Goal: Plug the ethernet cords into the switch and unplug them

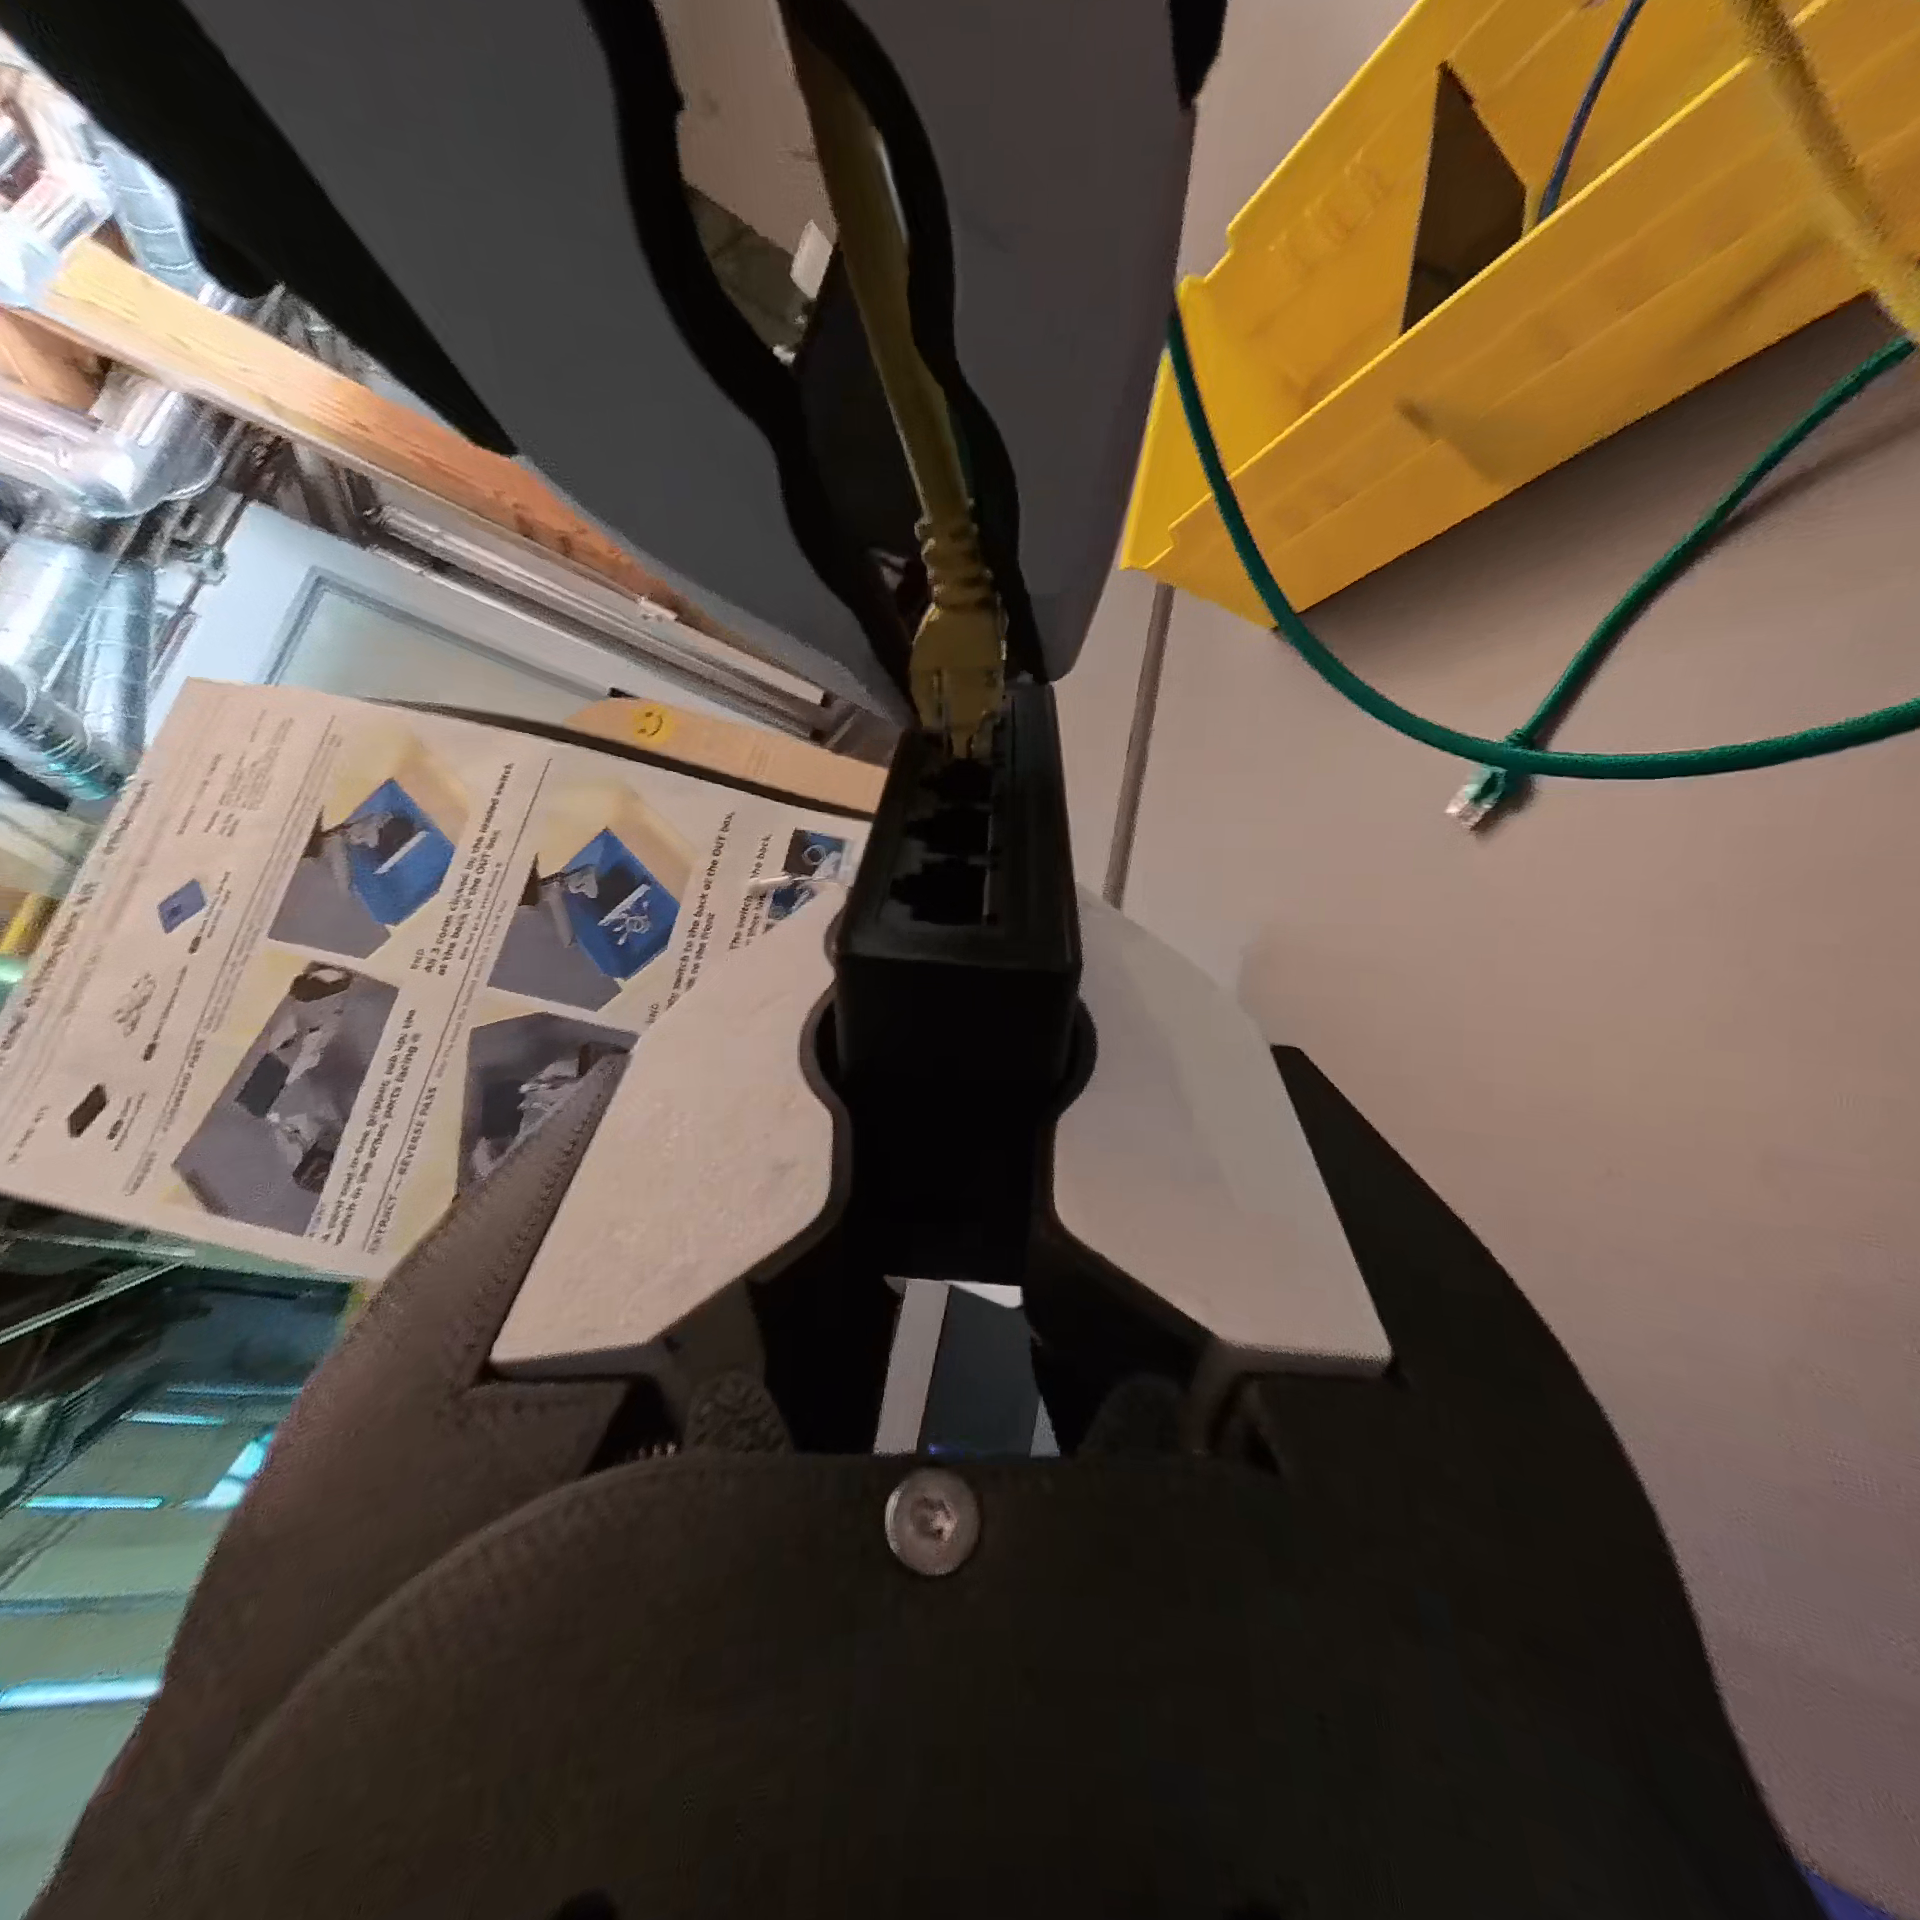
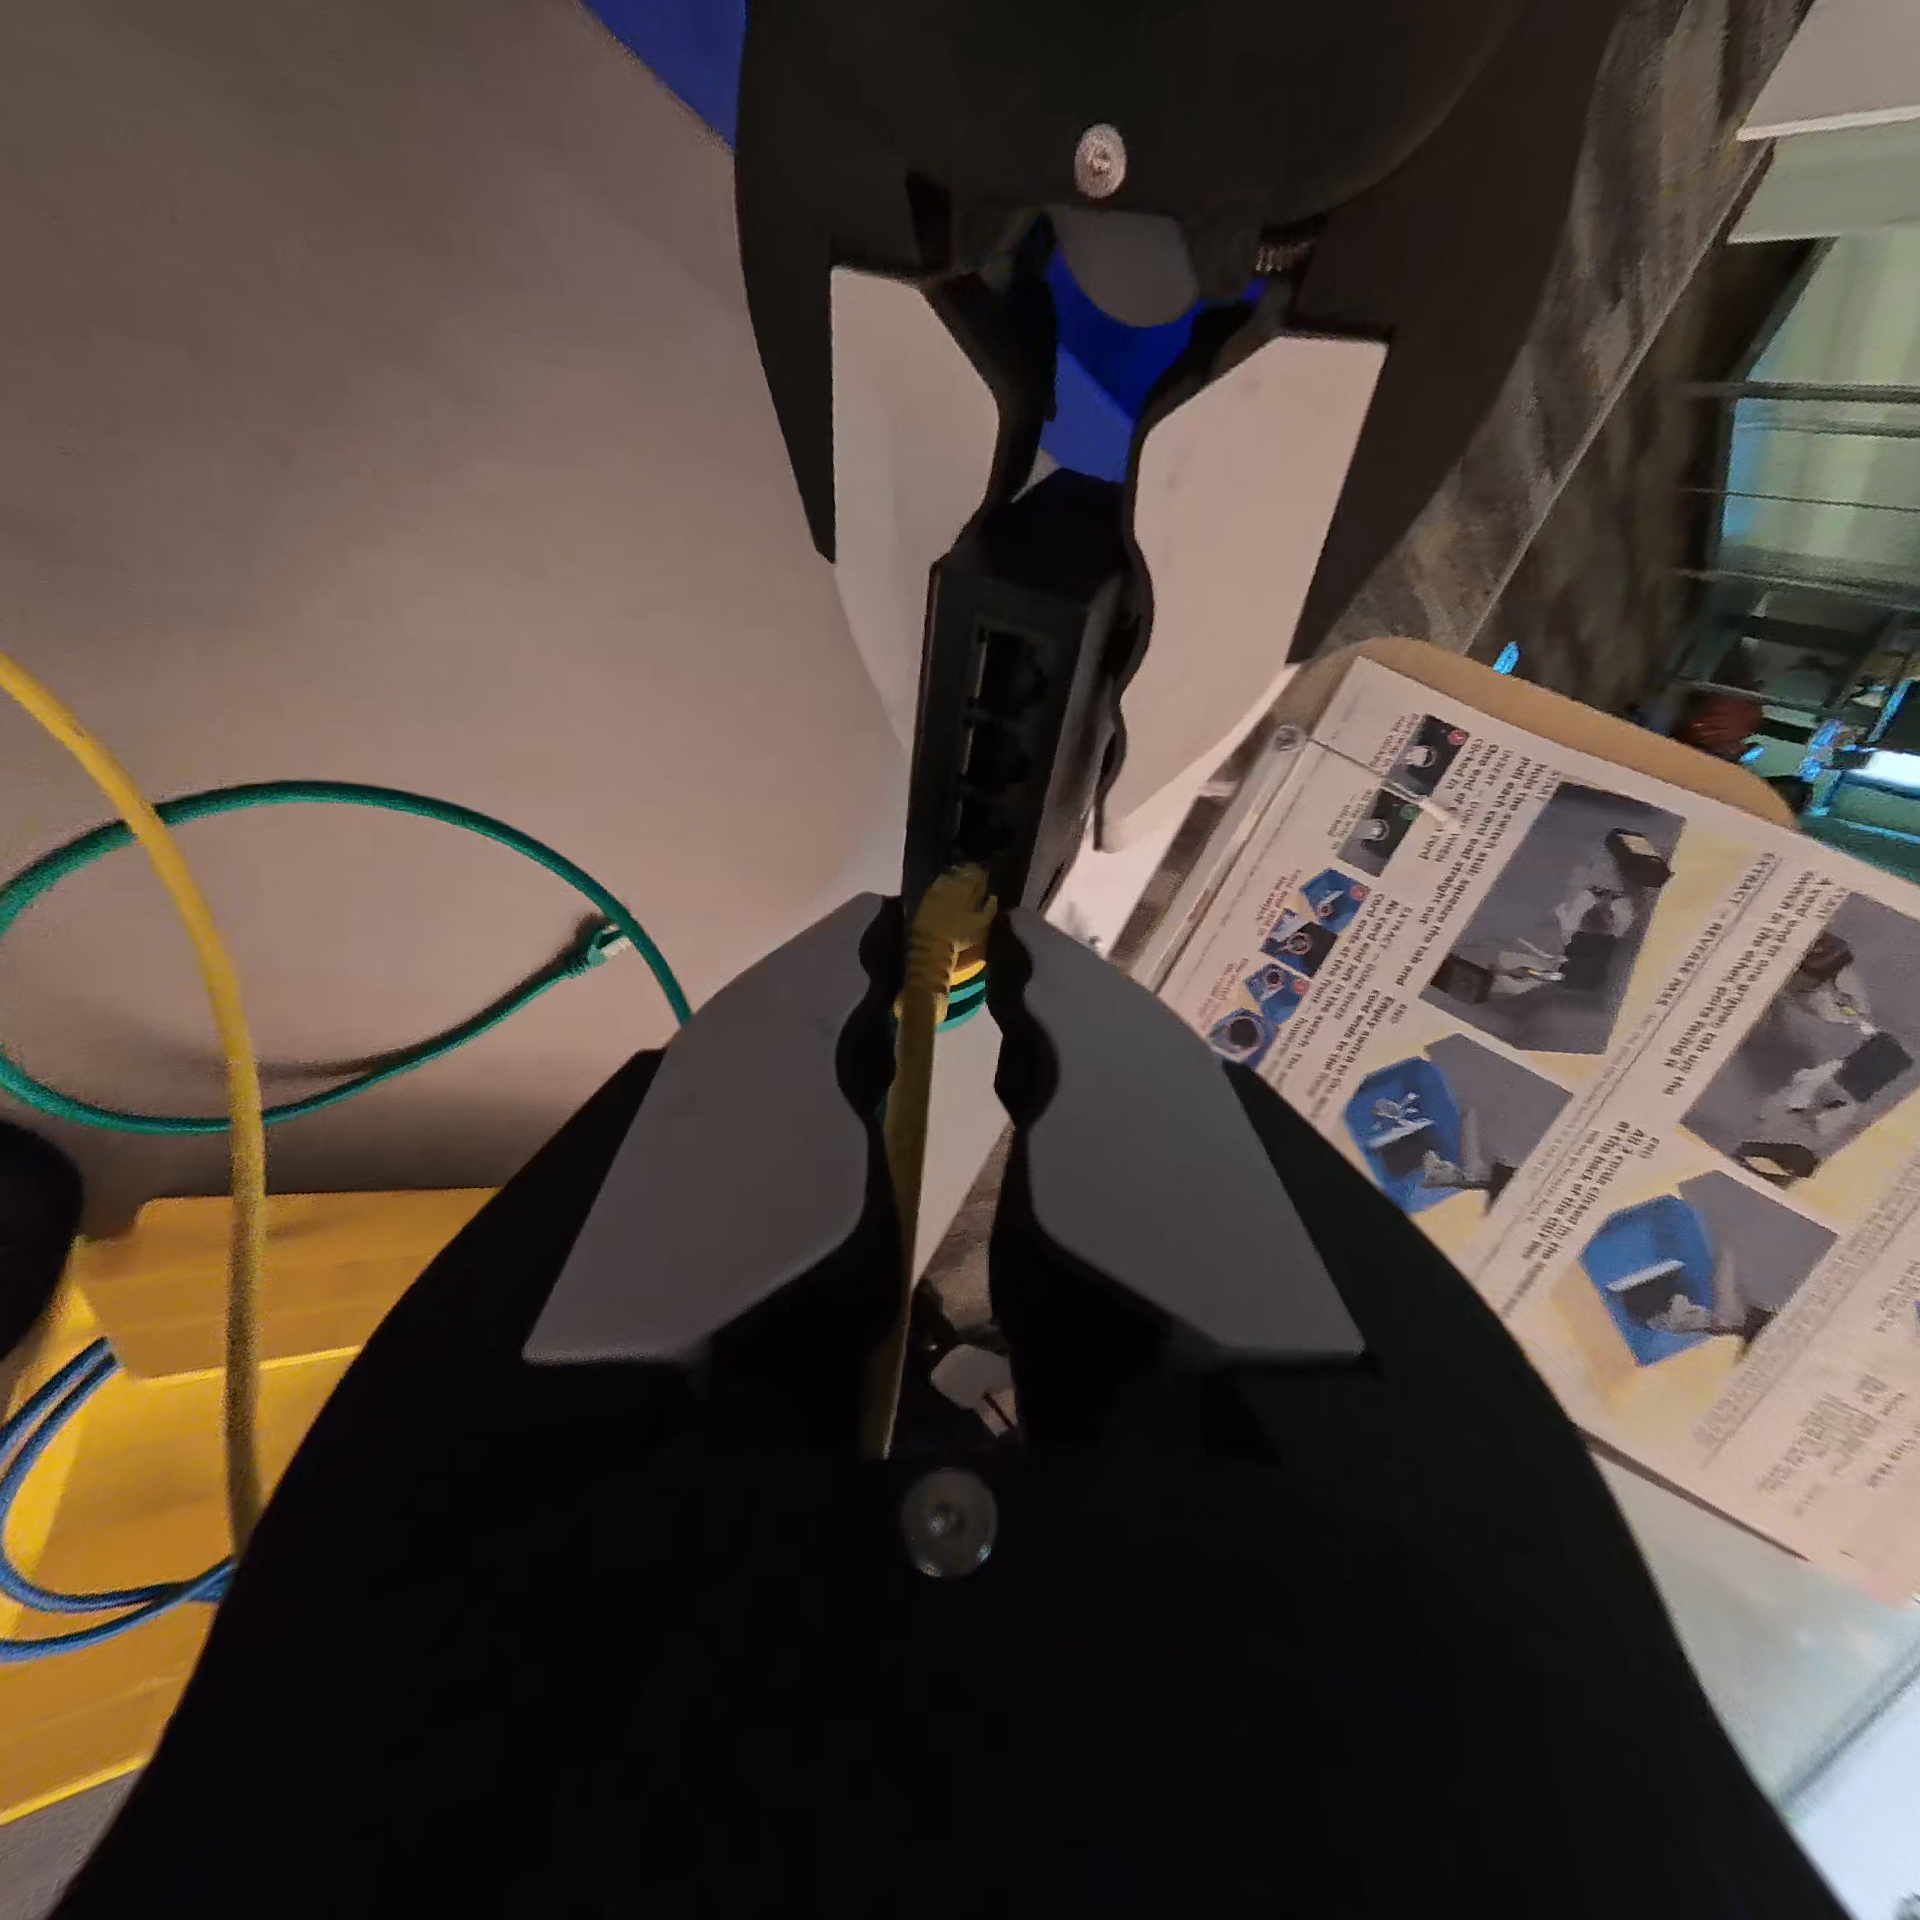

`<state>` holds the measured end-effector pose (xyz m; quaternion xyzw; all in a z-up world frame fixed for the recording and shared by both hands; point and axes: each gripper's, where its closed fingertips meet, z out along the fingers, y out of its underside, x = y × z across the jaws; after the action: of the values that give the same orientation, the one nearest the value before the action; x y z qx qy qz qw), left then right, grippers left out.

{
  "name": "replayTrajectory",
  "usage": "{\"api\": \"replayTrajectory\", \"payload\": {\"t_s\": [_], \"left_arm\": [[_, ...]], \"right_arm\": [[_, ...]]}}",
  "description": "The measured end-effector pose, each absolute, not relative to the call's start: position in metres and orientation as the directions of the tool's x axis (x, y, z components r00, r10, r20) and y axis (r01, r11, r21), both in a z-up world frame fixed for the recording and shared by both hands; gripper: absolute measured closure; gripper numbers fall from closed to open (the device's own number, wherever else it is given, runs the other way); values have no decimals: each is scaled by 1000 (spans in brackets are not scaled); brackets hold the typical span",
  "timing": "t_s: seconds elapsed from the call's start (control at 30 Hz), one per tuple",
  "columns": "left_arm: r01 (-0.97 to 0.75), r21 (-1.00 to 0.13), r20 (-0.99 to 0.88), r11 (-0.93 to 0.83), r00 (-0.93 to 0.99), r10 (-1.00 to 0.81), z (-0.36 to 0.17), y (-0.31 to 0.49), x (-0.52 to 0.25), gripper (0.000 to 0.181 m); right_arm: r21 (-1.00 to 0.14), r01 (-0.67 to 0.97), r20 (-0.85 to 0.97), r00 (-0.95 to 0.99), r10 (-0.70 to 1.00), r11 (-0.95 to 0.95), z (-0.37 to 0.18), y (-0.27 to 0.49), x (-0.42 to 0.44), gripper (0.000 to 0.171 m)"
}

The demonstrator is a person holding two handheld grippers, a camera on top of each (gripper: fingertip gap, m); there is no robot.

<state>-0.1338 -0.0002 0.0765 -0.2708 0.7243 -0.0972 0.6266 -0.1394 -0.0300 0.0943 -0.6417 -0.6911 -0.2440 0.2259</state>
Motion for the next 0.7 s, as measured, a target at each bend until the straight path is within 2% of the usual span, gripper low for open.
{"api": "replayTrajectory", "payload": {"t_s": [0.13,0.17,0.2,0.23,0.27,0.33,0.4,0.47,0.6,0.7], "left_arm": [[-288,-466,-856,837,-92,-509,70,-4,-129,150],[-373,-429,-881,823,-29,-472,72,14,-130,151],[-502,-383,-916,775,100,-388,81,47,-140,151],[-506,-405,-906,762,113,-407,82,59,-149,151],[-438,-495,-858,750,113,-500,87,55,-153,151],[-336,-607,-785,720,112,-609,102,39,-159,151],[-328,-626,-771,708,122,-625,107,39,-163,151],[-390,-610,-785,690,179,-593,109,55,-171,151],[-508,-621,-777,598,294,-557,111,95,-195,151],[-470,-663,-738,582,285,-611,110,99,-202,151]], "right_arm": [[32,998,590,-59,805,49,89,-40,-134,156],[4,997,437,-67,897,72,75,-64,-137,158],[-49,997,380,-30,924,52,62,-77,-144,157],[2,997,419,-65,906,71,52,-76,-138,156],[56,995,512,-97,853,80,55,-66,-129,156],[-105,994,580,28,814,41,72,-60,-136,156],[-196,979,645,82,760,61,94,-60,-139,156],[-252,966,663,131,737,54,106,-68,-137,156],[-283,959,684,209,699,-10,113,-86,-113,156],[-312,947,714,290,638,-80,102,-94,-90,156]]}}
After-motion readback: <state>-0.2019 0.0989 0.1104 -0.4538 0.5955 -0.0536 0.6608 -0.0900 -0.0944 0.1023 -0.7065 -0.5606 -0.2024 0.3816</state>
